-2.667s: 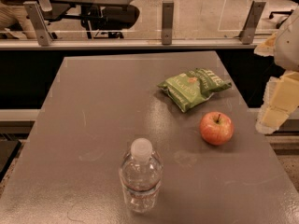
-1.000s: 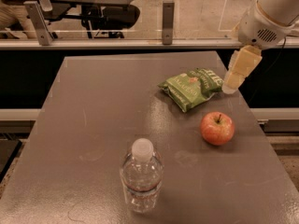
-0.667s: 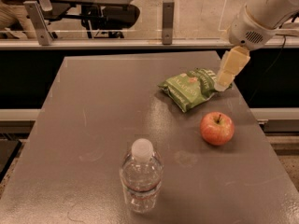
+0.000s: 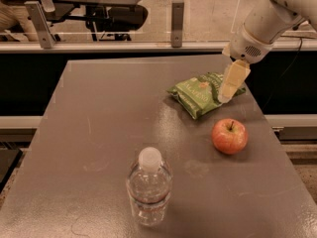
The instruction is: Move green jalapeno chip bag near water bottle
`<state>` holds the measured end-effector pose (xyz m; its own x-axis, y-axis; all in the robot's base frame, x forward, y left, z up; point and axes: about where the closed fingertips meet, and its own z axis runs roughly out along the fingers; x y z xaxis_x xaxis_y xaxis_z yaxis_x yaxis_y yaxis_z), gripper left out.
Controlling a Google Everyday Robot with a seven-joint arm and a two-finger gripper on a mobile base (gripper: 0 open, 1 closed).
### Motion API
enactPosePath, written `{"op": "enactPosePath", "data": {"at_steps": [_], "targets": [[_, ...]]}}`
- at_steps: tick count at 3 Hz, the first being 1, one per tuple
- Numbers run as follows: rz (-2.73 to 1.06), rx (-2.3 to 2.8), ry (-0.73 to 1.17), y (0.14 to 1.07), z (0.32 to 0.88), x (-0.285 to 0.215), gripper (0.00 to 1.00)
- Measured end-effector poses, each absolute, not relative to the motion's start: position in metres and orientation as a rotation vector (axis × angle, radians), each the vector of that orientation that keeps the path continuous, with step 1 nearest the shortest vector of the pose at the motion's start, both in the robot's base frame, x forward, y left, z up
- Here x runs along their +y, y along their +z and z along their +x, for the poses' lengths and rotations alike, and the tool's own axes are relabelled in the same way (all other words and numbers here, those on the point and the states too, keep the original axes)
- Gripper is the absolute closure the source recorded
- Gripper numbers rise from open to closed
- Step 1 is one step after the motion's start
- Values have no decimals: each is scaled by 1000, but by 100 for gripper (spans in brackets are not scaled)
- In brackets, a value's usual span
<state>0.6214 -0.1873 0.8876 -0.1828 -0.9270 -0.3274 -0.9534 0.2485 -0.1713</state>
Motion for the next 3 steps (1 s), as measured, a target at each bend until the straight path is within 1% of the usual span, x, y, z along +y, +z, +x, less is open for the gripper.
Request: {"op": "enactPosePath", "data": {"at_steps": [1,2,3], "targets": [[-1766,2158,133,871,624,-180,0],[-1823,2132,168,861,622,-170,18],[-1871,2106,192,858,617,-161,42]]}}
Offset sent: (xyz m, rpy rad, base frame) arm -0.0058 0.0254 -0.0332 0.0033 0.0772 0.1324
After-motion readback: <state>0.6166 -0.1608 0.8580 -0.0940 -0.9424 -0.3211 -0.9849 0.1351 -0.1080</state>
